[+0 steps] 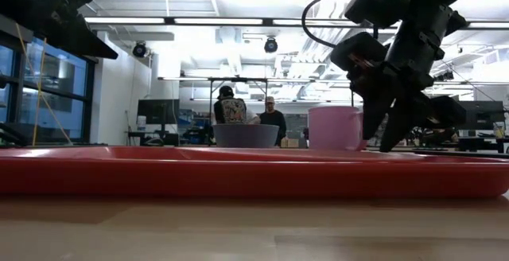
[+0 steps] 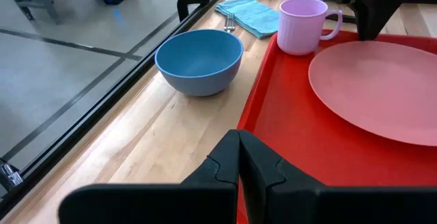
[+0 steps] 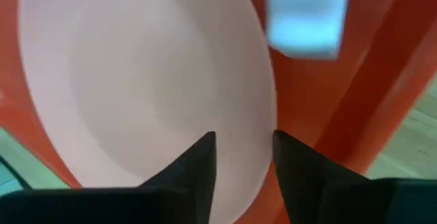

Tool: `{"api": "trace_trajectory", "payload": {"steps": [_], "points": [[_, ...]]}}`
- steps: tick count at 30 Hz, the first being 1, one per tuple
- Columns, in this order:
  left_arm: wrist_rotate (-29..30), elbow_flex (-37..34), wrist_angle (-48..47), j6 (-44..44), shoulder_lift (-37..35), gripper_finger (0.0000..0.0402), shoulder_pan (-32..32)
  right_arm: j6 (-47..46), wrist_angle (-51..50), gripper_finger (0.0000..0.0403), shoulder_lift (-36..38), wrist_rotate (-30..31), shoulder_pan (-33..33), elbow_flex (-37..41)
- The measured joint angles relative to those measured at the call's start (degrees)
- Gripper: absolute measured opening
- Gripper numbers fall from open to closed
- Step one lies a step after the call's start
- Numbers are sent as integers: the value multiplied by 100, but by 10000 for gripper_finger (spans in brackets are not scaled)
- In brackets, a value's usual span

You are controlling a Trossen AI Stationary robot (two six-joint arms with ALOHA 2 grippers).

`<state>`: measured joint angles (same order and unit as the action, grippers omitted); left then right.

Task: Set up tray
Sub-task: Put the pink plate on the red serving tray below the purple coffee mug, then put the blue bowl on top of the pink plate

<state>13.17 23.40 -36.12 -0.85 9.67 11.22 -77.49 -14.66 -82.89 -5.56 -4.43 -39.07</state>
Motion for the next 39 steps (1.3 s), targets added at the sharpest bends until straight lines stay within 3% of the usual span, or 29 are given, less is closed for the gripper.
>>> {"api": "trace_trajectory", "payload": {"steps": [12,21,25,31,36,39], "points": [[-2,0,0,-1,0,40,1,195,115,189,111,-683,0,0],[-4,0,4,3,0,40,1,327,-81,186,1339,-654,-36,0],[-7,0,4,5,0,40,0,709,18,176,2193,-229,-46,0],[-7,0,4,7,0,40,2,1991,286,159,3317,1007,204,-197],[-28,0,4,107,0,40,0,3588,338,144,3697,1931,666,-777],[-26,0,3,116,0,40,0,4368,300,139,3646,2178,1072,-1306]]}}
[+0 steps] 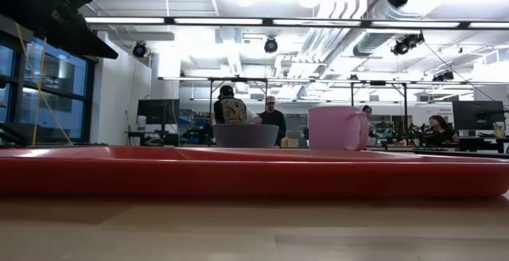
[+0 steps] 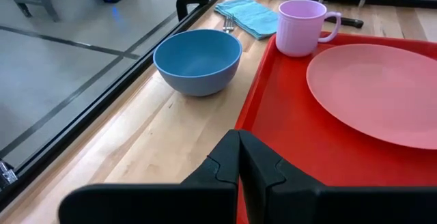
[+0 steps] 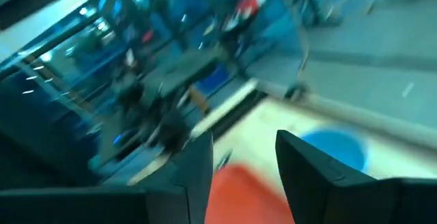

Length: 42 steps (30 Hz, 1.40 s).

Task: Set up tray
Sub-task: Put the blue bowl on top of the pink plate

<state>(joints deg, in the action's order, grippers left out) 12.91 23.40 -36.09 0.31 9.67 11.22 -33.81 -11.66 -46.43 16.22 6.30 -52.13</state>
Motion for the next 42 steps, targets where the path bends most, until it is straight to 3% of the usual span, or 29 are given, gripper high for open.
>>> {"api": "trace_trajectory", "payload": {"steps": [5,14,20,28,34,42], "points": [[2,0,2,5,0,40,1,650,-835,142,-547,-122,895,-1261],[7,0,2,14,-1,40,1,1301,-3031,186,-2824,-1529,2187,-4004],[16,0,2,8,-2,40,2,1371,-4557,213,-4570,-1738,2584,-5838],[89,0,2,1,-2,40,0,1460,-5333,209,-6376,-1854,2653,-7633],[294,0,2,3,-2,40,1,1195,-5935,200,-7318,-2011,2641,-8286],[334,0,2,-205,-2,40,1,927,-6122,211,-7726,-2198,2692,-7796]]}}
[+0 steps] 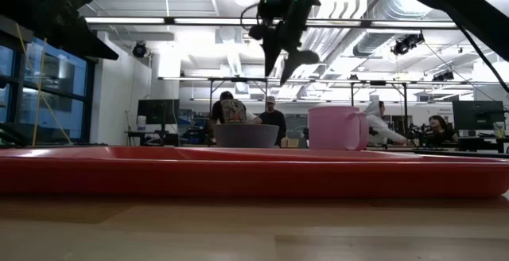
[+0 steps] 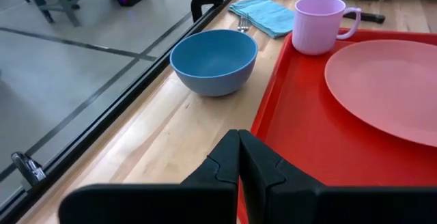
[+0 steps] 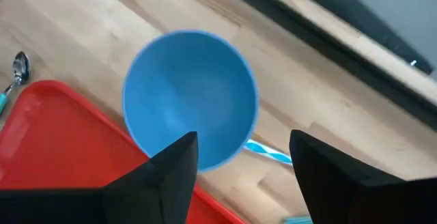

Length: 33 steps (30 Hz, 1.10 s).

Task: Set up tray
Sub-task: Put the blue bowl on top of the pink plate

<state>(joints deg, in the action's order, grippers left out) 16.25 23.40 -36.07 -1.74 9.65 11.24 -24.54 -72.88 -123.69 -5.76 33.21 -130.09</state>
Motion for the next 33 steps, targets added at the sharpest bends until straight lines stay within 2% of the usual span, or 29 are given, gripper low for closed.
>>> {"api": "trace_trajectory", "payload": {"steps": [9,21,33], "points": [[0,0,0,-250,0,40,-1,-362,299,209,-16,-199,9,740],[-37,0,-4,-294,1,40,-1,-803,1343,209,-18,-517,-83,1791],[-66,0,-11,-438,0,40,0,-898,1597,208,-16,-478,-101,2207]]}}
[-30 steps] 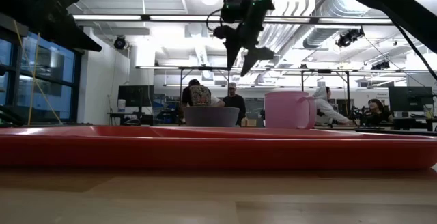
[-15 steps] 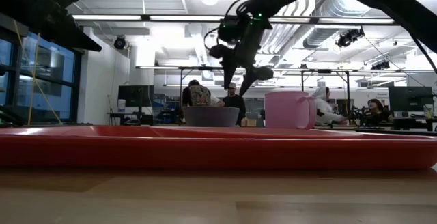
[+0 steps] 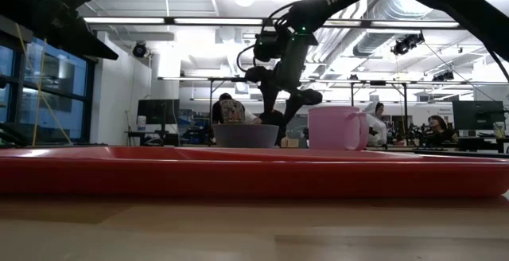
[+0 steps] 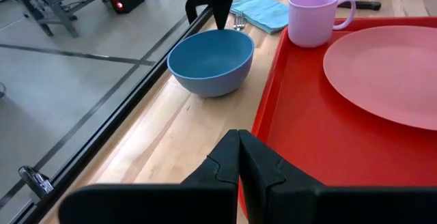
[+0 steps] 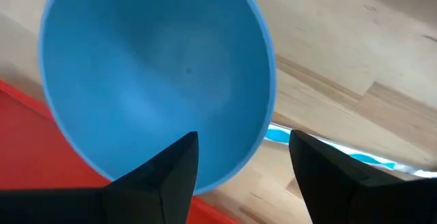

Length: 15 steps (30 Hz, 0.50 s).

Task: Set up tray
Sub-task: Put the blue bowl on top of the pink plate

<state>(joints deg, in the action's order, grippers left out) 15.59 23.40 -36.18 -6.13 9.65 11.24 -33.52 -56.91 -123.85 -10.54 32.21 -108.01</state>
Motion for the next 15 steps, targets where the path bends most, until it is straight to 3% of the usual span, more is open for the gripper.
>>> {"api": "trace_trajectory", "payload": {"steps": [8,15], "points": [[0,0,-45,-5,0,40,-2,-227,528,198,0,-162,-2,477],[-7,0,-44,-5,1,40,0,-217,662,136,0,-181,4,508]]}}
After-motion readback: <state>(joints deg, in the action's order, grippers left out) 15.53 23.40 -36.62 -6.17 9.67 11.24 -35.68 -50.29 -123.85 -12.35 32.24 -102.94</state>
